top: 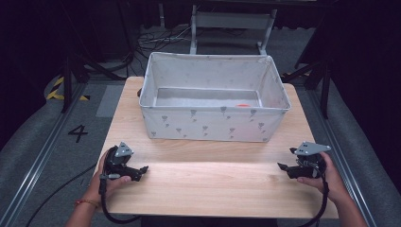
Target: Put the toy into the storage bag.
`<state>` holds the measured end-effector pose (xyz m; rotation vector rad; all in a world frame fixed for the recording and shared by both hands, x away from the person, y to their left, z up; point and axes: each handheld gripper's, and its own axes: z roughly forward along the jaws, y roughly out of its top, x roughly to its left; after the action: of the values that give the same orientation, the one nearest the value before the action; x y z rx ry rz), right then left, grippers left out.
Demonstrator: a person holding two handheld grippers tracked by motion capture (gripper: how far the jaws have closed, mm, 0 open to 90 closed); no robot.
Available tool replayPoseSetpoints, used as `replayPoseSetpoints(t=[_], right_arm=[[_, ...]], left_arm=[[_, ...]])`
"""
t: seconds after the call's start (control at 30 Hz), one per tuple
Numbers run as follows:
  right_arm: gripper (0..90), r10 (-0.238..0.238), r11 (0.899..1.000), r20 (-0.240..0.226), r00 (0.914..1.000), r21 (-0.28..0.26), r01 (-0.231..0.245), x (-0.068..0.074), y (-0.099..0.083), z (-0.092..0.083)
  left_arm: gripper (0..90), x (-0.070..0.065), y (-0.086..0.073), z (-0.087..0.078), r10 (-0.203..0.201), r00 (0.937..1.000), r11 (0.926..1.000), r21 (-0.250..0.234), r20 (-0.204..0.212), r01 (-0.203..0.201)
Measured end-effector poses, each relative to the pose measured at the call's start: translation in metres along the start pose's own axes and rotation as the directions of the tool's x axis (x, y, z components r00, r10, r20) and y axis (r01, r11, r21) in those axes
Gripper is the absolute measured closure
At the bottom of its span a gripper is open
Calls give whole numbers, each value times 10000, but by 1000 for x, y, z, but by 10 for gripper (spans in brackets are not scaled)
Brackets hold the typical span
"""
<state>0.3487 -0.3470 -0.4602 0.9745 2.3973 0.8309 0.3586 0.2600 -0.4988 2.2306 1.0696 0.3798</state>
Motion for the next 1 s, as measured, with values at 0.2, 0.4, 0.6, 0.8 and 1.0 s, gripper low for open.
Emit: replayPoseSetpoints(t=[0.2,0.4,0.6,0.8,1.0], right_arm=[[235,303,9992,-182,9994,-254,-307,2,-13,0],[236,748,9962,-326,9967,-432,-762,3,-29,2],[242,1085,9920,-458,9930,-591,-1111,5,-43,4],[213,1687,9813,-747,9828,-809,-1745,5,-53,11],[191,1878,9784,-623,9802,-755,-1923,4,-54,11]], left_arm=[[4,-1,0,0,-57,10000,10000,-3,-55,57],[4,-1,0,0,-59,10000,10000,0,-60,59],[4,-1,0,0,-59,10000,10000,-1,-56,59],[2,0,0,0,-45,10000,10000,4,-65,45],[2,-1,0,0,-122,9999,9999,25,-86,122]])
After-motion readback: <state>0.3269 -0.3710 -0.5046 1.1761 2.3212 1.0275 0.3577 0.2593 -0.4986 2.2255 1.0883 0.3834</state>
